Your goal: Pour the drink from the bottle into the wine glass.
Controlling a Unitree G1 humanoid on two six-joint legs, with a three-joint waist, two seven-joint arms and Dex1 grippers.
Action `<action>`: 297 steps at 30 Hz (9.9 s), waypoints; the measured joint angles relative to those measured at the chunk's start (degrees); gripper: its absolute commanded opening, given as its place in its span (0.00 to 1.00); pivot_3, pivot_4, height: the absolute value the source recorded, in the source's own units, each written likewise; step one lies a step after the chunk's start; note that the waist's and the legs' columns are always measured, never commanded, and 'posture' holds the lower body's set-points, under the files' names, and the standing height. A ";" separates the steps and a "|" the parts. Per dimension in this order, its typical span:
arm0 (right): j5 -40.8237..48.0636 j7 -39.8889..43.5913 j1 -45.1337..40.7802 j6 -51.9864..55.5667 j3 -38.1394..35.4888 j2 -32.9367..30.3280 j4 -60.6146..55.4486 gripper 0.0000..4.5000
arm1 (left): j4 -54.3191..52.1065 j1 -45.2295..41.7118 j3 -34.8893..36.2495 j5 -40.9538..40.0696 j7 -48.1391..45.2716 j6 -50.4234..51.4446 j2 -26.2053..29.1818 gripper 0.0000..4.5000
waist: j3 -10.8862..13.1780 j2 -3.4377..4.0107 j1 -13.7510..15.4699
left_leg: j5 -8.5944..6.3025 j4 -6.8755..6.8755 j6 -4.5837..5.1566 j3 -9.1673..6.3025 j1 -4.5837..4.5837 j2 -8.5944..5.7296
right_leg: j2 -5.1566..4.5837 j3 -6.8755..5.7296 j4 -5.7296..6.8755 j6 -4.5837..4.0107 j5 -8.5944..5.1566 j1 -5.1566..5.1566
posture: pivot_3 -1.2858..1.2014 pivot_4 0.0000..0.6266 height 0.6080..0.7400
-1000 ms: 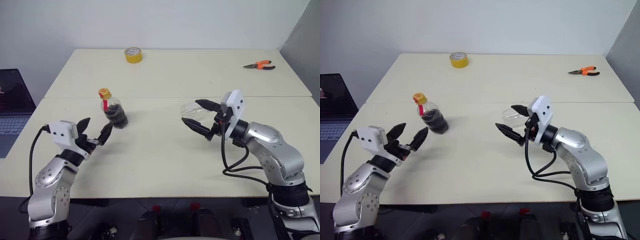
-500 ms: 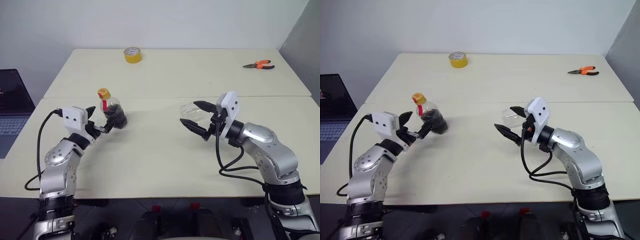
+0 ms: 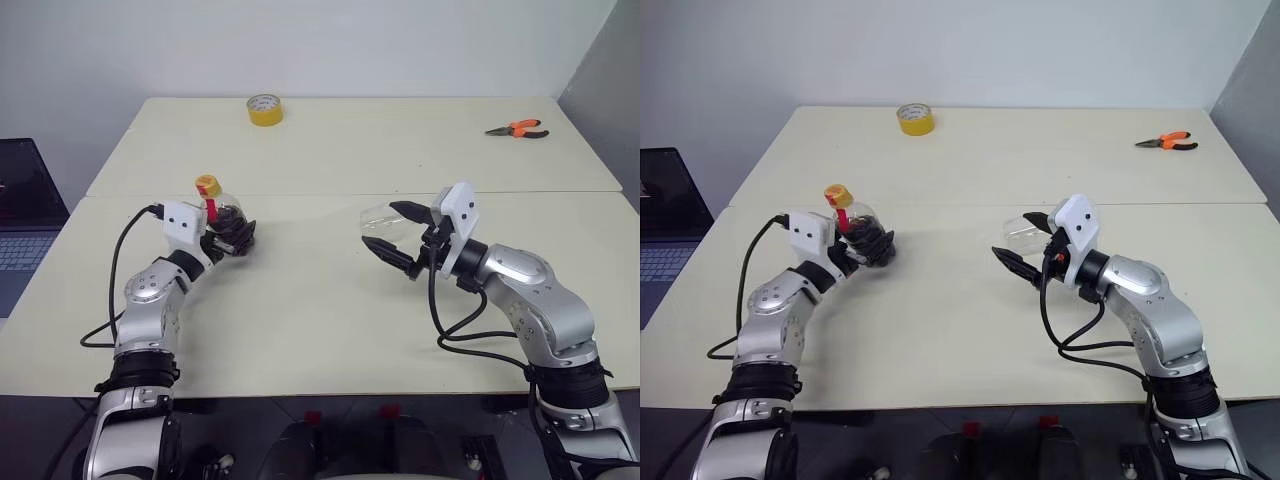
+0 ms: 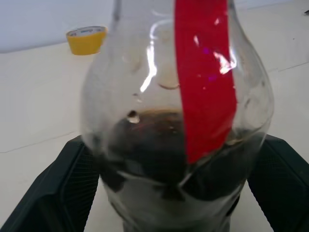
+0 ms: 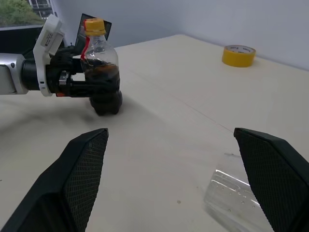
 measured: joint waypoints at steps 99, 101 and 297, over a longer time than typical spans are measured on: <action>-4.25 46.63 -32.13 -18.72 12.98 3.02 41.24 0.28 | -41.17 18.10 -19.85 3.20 10.84 21.26 -17.35 0.23 | 0.01 -0.01 -1.15 | 0.00 0.00 -0.01 -0.01 -0.08 -0.03 | -0.06 0.00 -0.05 0.00 0.00 -0.04 | 0.52 0.24 1.00; -4.25 46.99 -32.12 -18.73 12.83 3.25 41.26 0.28 | -41.50 18.31 -19.84 3.11 10.84 21.35 -17.34 0.23 | 0.01 -0.01 -1.10 | 0.00 0.01 -0.01 -0.02 -0.08 -0.02 | -0.06 -0.01 -0.05 0.00 0.00 -0.04 | 0.52 0.24 1.00; -2.73 -17.65 -24.34 15.99 4.48 23.56 16.32 1.00 | -36.02 13.93 -16.11 4.99 16.06 17.29 -18.84 0.17 | 0.01 0.01 -1.21 | 0.00 -0.03 -0.01 0.00 -0.06 -0.02 | -0.02 0.05 0.01 0.00 0.00 -0.08 | 0.52 0.24 1.00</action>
